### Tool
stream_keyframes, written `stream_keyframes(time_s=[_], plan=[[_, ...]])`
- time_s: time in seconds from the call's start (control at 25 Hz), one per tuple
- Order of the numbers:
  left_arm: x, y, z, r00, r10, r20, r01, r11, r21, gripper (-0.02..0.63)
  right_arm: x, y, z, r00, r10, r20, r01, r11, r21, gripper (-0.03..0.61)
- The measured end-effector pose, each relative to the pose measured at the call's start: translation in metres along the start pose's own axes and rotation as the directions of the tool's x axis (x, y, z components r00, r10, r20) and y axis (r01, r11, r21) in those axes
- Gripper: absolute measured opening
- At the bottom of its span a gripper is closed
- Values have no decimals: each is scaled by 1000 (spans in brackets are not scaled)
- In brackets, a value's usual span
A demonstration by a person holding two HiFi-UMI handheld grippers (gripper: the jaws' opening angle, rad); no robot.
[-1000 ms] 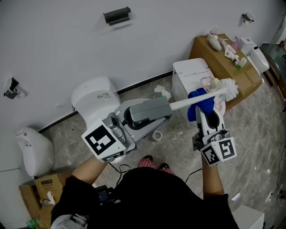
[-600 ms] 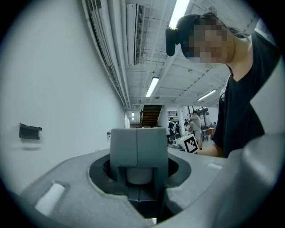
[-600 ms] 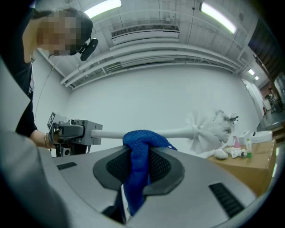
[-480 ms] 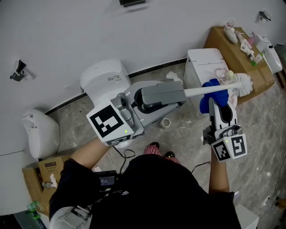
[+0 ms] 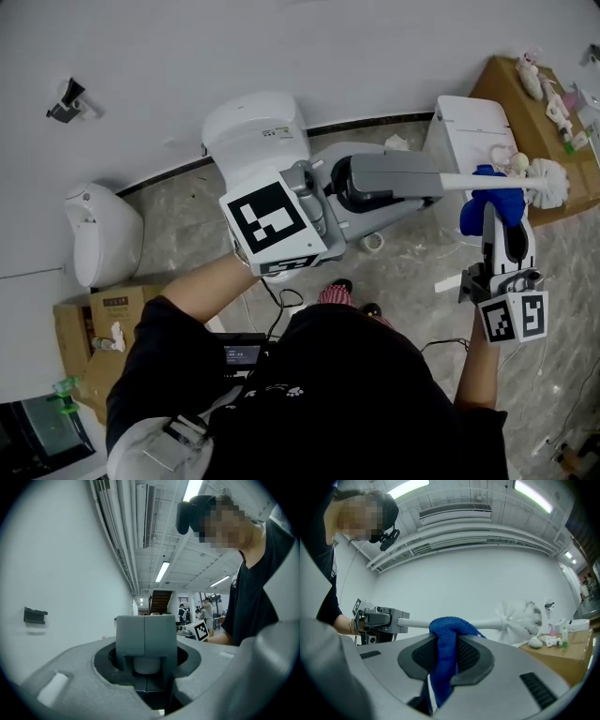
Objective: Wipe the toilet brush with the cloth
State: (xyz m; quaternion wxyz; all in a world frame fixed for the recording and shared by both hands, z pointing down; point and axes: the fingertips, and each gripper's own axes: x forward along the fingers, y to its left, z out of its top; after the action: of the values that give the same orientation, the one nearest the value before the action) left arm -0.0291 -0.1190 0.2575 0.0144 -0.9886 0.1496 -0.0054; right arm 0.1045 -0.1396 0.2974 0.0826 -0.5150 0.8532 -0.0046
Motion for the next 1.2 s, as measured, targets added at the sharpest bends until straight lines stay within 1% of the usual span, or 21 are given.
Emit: stream_keyframes(time_s=[0.16,0.28,0.56,0.8,1.2], plan=[[-8,3,5,1000,6,2,-6,1000,18,160,6,7,3,1000,15,7,-15,1000,8,78],[-7,3,2,1000,12,5,-12,1000,15,160,3,5,1,1000,21,12,-21,1000,7,78],[-13,13,5,998,56,12,-56,998,21,160,-4,8,2,999,25,22,-25,1000,3,78],[-13,15,1,997,76,1,-76,996,42,160,-10,6,3,999,22,30,-22,1000,3,78],[-13,18,-6,996,84,-2,-84,996,37,160,-9,9,6,999,35,37,-34,999,-8,78]])
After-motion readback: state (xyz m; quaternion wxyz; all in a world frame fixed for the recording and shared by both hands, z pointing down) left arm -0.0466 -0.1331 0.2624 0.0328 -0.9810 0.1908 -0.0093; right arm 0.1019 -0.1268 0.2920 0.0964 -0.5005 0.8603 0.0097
